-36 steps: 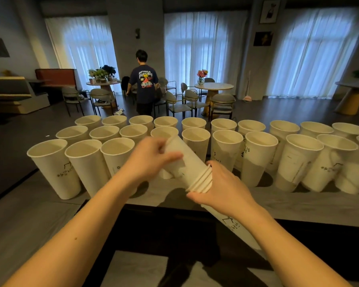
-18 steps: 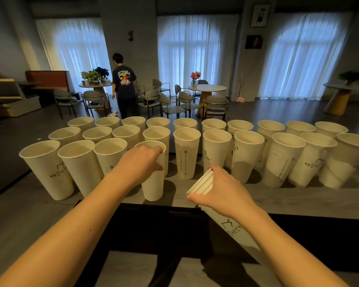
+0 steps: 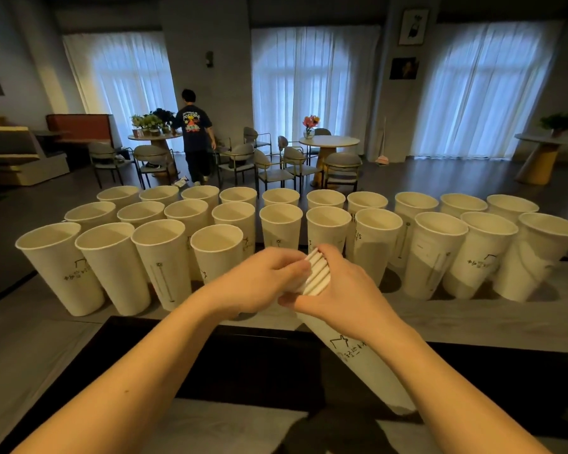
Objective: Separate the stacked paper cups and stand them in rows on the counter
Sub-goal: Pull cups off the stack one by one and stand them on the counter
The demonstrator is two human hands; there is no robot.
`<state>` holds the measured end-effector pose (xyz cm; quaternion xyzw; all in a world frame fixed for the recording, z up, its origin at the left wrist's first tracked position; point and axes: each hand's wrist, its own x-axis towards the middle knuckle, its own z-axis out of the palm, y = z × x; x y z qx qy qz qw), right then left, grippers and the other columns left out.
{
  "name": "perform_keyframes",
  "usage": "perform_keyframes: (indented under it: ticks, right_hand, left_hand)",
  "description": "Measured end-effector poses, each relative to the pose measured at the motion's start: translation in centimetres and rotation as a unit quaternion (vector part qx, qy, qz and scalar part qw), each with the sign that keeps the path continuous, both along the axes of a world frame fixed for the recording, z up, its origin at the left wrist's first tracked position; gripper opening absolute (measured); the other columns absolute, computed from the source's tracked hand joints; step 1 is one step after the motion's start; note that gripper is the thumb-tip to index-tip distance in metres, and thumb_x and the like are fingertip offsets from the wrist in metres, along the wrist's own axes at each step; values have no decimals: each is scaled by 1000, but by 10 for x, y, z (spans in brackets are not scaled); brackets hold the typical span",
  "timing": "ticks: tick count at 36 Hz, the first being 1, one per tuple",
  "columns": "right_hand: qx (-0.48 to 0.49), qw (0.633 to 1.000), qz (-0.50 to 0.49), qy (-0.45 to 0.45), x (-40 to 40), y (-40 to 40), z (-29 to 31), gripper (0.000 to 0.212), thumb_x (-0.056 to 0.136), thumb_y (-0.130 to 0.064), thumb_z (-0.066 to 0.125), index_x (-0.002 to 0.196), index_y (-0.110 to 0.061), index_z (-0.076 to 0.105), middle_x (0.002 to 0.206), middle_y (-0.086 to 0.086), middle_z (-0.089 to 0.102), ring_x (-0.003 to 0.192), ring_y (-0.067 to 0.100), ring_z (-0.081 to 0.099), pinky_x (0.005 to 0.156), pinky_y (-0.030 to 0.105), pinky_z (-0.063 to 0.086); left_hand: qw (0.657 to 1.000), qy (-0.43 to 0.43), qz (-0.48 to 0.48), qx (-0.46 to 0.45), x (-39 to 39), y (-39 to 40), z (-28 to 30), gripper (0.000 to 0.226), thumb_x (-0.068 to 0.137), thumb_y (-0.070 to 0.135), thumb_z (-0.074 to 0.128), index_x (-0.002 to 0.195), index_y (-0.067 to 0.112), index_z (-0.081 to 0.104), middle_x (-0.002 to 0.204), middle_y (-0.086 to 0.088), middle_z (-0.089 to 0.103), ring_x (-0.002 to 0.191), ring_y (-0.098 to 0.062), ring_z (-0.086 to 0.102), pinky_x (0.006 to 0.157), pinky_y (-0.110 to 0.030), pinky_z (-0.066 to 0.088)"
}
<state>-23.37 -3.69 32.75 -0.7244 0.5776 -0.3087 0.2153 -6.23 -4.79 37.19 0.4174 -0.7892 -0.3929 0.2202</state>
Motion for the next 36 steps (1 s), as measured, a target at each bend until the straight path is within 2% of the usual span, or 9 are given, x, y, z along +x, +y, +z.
perform_keyframes:
  ticks: [5,8,11,14,17,19,27,33,36]
  right_hand:
    - [-3,999,21,26,-12,2,6,101,63,-79,70,147,-45,25,121,-17,58,105,8,58,89,42,55]
    - [3,999,22,38,-20,3,4,89,65,-76,70,138,-45,32,112,-18,57,97,4,58,84,39,56]
    - [14,998,13,56,-32,4,1,85,63,-78,69,132,-41,36,108,-17,55,94,4,57,79,38,56]
    - [33,997,0,73,-48,3,-3,88,62,-80,70,132,-40,35,112,-15,54,95,5,56,77,36,55]
    - [57,991,-31,116,-65,4,-9,96,63,-80,69,141,-37,31,125,-10,53,107,13,54,84,38,53]
    - [76,988,-51,122,-72,4,-13,104,64,-80,68,148,-35,27,136,-6,50,117,18,52,89,40,51]
    - [84,991,-53,95,-79,6,-17,106,66,-78,70,151,-33,25,143,-6,47,123,17,49,90,35,47]
    - [78,994,-42,64,-85,5,-15,109,61,-82,71,148,-34,26,132,-11,48,109,9,45,87,33,50]
    - [81,995,-31,43,-89,4,-14,112,57,-79,76,146,-34,25,124,-15,44,109,8,46,86,31,49]
  left_hand:
    - [993,91,39,63,-14,6,-1,24,101,13,50,100,0,70,61,7,65,47,2,53,46,-11,39]
    - [989,111,87,42,-19,4,-3,11,92,14,65,95,10,74,71,3,73,60,-3,65,60,-22,51]
    - [988,65,142,-20,-19,-1,1,7,83,22,75,90,22,75,83,0,75,78,-12,68,76,-36,52]
    - [971,38,190,-141,-16,-3,16,3,87,25,71,89,27,69,82,8,69,75,-8,63,63,-19,47]
    - [925,-39,231,-299,-8,-9,27,19,89,30,67,100,14,67,89,1,68,80,-15,62,67,-32,52]
    - [910,-111,218,-334,-8,-14,24,16,90,29,65,100,16,62,90,2,65,82,-15,61,67,-33,51]
    - [883,-326,170,-290,-22,-38,-9,23,92,28,64,112,20,58,108,-5,66,97,-21,62,74,-32,51]
    - [884,-343,164,-273,-22,-46,-16,28,93,31,62,118,20,57,116,-6,65,102,-23,62,72,-29,47]
    - [899,-307,168,-265,-20,-48,-14,45,90,37,65,130,20,51,123,-5,64,110,-22,60,85,-34,53]
